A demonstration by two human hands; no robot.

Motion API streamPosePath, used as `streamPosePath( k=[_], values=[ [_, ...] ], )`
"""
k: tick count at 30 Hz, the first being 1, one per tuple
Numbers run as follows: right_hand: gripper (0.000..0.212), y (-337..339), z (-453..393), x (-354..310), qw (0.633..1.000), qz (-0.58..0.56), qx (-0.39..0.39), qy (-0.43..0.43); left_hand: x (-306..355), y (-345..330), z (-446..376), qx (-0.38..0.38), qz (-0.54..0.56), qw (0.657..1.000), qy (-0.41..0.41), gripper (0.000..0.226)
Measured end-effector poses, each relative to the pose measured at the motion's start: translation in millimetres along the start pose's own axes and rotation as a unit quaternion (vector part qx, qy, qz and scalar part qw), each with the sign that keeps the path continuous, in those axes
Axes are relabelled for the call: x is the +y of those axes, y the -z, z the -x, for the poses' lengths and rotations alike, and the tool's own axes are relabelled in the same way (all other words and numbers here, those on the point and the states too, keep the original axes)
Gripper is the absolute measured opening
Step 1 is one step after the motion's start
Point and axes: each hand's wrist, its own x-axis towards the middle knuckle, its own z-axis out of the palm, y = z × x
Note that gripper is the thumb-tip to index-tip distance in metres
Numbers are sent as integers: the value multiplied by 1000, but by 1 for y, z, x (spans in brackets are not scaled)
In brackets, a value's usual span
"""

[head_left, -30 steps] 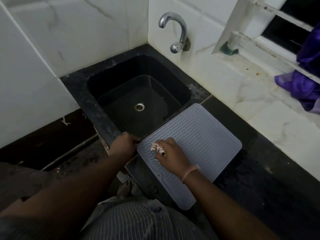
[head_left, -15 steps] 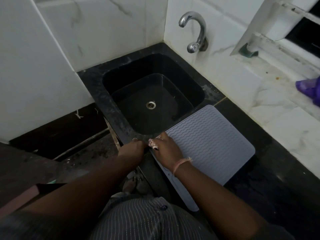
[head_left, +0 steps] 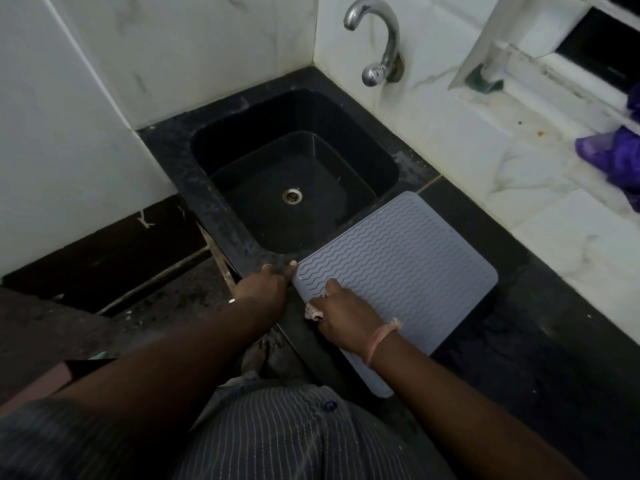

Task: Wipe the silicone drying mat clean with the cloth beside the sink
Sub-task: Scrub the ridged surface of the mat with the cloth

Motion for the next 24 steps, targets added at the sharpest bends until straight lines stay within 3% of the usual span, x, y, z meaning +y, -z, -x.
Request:
streamPosePath(
  k=[6, 12, 17, 24],
  values=[
    [14, 14, 13, 7, 999, 8, -53, -10, -5, 3, -4, -14, -1, 1000, -14, 63],
    [22, 27, -38, -5, 995, -62, 78, -24, -19, -6, -4, 28, 53, 997, -38, 50],
    [27, 11, -62, -22, 997, 0, 72, -43, -16, -1, -1, 17, 2, 999, -30, 35],
    [31, 5, -24, -19, 999, 35, 32, -8, 5, 10, 3, -4, -81, 997, -4, 64]
  ],
)
